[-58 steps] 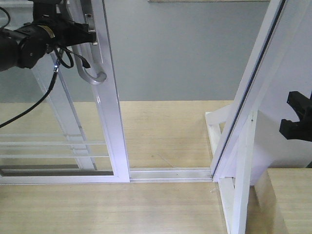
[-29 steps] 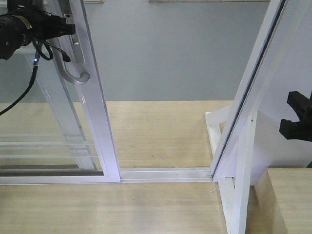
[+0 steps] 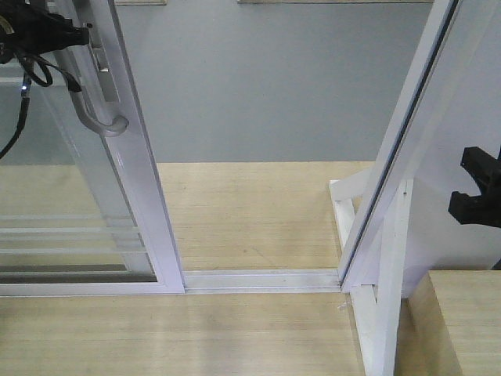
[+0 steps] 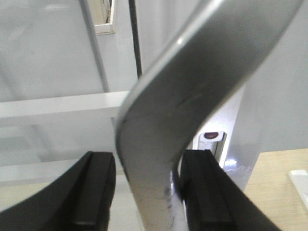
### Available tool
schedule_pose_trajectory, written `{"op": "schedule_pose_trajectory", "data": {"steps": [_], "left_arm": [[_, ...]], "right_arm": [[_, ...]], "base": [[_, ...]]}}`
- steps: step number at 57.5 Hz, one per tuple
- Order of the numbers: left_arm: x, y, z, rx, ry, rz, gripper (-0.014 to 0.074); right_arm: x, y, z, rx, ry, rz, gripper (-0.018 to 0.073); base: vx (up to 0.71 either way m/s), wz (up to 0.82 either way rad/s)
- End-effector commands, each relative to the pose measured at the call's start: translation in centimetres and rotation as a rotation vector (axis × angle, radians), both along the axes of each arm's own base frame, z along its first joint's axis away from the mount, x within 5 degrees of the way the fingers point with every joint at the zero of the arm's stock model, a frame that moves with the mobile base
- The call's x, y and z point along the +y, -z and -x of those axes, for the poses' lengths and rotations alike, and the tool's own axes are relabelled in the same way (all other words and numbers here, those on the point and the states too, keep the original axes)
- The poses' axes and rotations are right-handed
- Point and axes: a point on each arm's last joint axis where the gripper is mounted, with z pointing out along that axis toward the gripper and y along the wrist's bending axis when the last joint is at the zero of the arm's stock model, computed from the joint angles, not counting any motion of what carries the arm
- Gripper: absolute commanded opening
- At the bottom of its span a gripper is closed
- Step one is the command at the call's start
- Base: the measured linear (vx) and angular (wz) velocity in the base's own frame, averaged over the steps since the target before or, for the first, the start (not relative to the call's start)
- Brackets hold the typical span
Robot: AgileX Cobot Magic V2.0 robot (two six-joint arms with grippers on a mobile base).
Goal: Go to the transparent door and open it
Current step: 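Slide the door farther open with the left gripper holding the handle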
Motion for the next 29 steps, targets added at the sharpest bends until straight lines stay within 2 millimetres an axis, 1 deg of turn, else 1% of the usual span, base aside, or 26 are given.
{"op": "schedule_pose_trajectory", "data": {"steps": [1, 10, 29], "left_arm": [[0.7, -4.5, 1.0, -0.164, -0.002, -0.007, 0.0427], [1.5, -4.9, 1.3, -0.165, -0.023, -0.006, 0.0427], [1.5, -6.0, 2.2, -0.164, -0.041, 0.033, 0.0427]], "right_arm": [[0.2, -1.5, -0.1, -0.081, -0.034, -0.003, 0.0313], [0.2, -1.5, -0.1, -0.081, -0.034, -0.003, 0.0313], [0.2, -1.5, -0.1, -0.081, -0.034, -0.003, 0.0313]], "base": [[0.00, 0.00], [0.00, 0.00], [0.00, 0.00]]}}
